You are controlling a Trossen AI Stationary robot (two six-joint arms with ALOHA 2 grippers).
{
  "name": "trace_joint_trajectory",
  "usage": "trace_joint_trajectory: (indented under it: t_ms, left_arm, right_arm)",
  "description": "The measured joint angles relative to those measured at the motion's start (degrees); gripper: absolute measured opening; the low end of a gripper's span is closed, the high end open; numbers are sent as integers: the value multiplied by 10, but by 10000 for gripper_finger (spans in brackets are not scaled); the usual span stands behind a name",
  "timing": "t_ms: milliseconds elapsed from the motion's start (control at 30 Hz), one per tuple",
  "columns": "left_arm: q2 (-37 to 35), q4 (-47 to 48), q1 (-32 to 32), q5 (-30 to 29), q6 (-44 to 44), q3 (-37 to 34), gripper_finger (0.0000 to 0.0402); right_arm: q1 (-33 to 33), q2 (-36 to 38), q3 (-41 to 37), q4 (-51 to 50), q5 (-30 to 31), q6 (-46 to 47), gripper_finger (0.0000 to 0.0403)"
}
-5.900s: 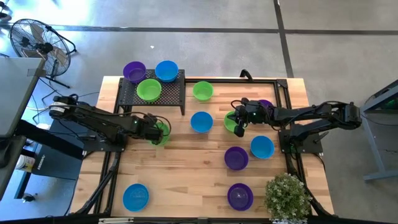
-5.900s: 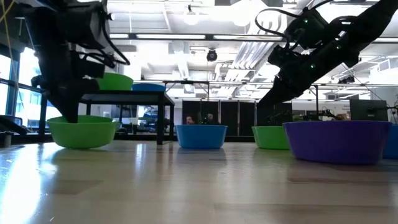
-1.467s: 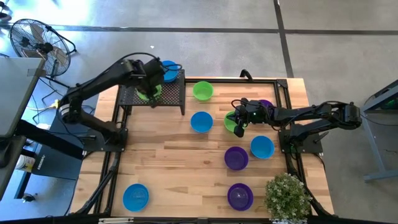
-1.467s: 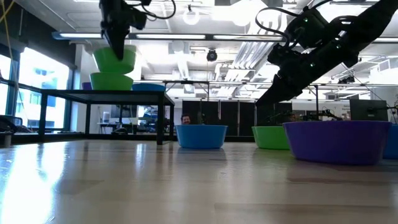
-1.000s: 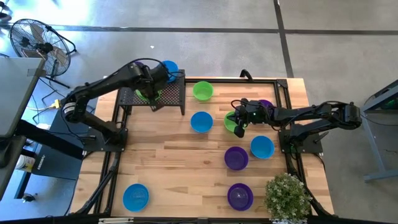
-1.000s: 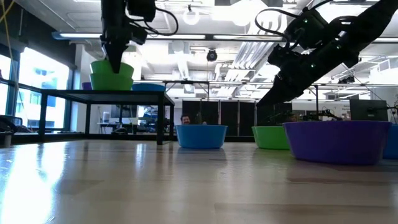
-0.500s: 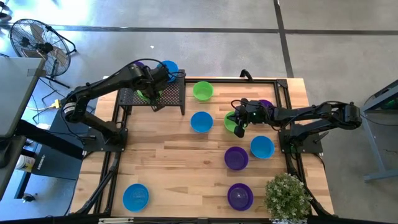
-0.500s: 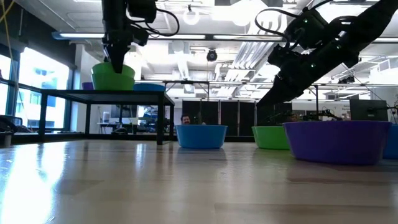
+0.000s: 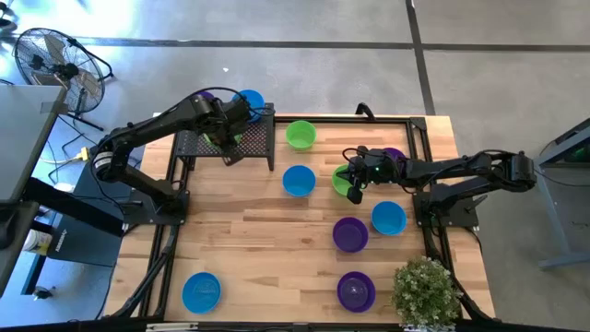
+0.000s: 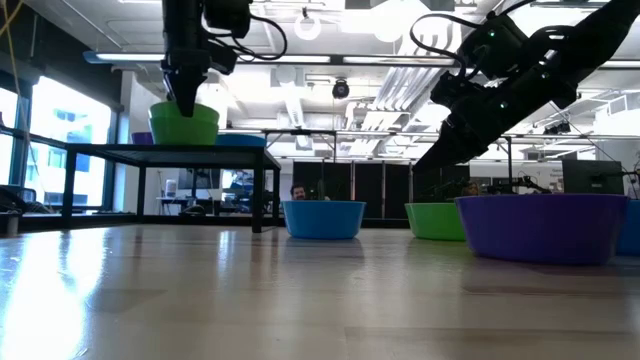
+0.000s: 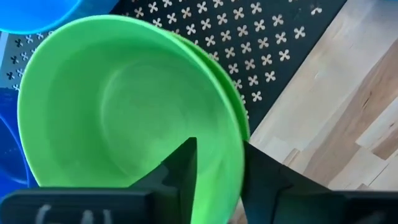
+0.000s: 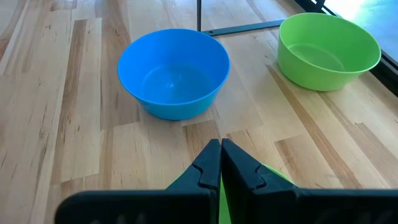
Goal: Pick & Place Mini bowls
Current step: Stack the green bowl on top of the green bowl on the shelf
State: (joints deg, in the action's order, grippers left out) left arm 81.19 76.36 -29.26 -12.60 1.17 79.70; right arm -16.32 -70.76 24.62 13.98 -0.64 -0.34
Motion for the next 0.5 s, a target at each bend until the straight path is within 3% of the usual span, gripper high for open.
trace_joint_trajectory:
  t_ms: [233, 500]
  left_arm:
    - [0, 18, 0, -1, 1, 6, 159]
    - [0, 37, 0, -4, 8, 48, 173]
  right_arm:
    - [0, 0, 0, 0, 0, -1, 1]
    - [0, 0, 0, 0, 0, -2, 1]
